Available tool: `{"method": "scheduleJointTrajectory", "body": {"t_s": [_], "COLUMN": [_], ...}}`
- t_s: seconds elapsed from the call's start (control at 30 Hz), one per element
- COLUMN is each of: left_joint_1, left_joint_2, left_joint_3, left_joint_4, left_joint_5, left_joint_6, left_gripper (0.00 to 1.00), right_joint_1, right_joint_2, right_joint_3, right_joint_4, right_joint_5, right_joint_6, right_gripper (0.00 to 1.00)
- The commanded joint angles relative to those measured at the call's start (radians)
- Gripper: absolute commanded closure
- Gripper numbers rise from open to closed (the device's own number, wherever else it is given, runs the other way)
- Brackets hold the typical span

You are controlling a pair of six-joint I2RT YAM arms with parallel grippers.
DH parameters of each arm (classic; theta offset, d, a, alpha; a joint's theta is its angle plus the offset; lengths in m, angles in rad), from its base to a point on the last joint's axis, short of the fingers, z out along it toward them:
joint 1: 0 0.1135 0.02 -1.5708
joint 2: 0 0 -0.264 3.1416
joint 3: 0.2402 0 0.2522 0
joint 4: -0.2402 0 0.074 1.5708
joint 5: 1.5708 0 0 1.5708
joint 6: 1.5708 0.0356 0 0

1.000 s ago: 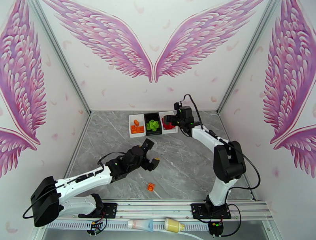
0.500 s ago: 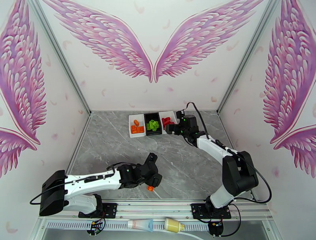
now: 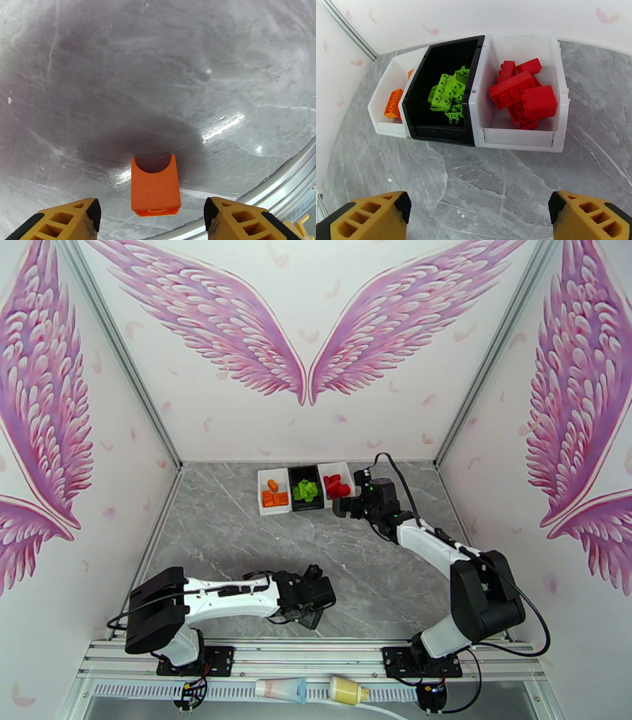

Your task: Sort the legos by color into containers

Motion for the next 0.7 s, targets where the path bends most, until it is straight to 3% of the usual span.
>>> {"method": "scheduleJointTrajectory", "body": {"t_s": [0.0, 0.1, 0.53, 0.67], "left_joint_1": [0.018, 0.037, 0.096, 0.103], "left_joint_2": [0.013, 0.015, 0.085, 0.095], "left_joint_3": [0.032, 0.021, 0.058, 0.065], "left_joint_4": [-0.028, -0.014, -0.022, -0.022], "left_joint_5": [0.033, 0.061, 0.150, 0.156], "left_joint_6": [-0.013, -0.010, 0.042, 0.052], "left_gripper": [0.35, 0.39, 0.41, 0.49], "right_joint_1": [0.007, 0.007, 0.007, 0.007], "right_joint_2": [-0.023, -0.021, -0.006, -0.001], "right_joint_3": [-0.012, -0.009, 0.003, 0.004], "right_joint_4": [0.029, 0.030, 0.032, 0.032], "right_joint_5": [0.007, 0.006, 0.007, 0.010], "right_joint_6": [-0.013, -0.012, -0.011, -0.013], "right_gripper": [0.03, 0.03, 0.02, 0.02]}}
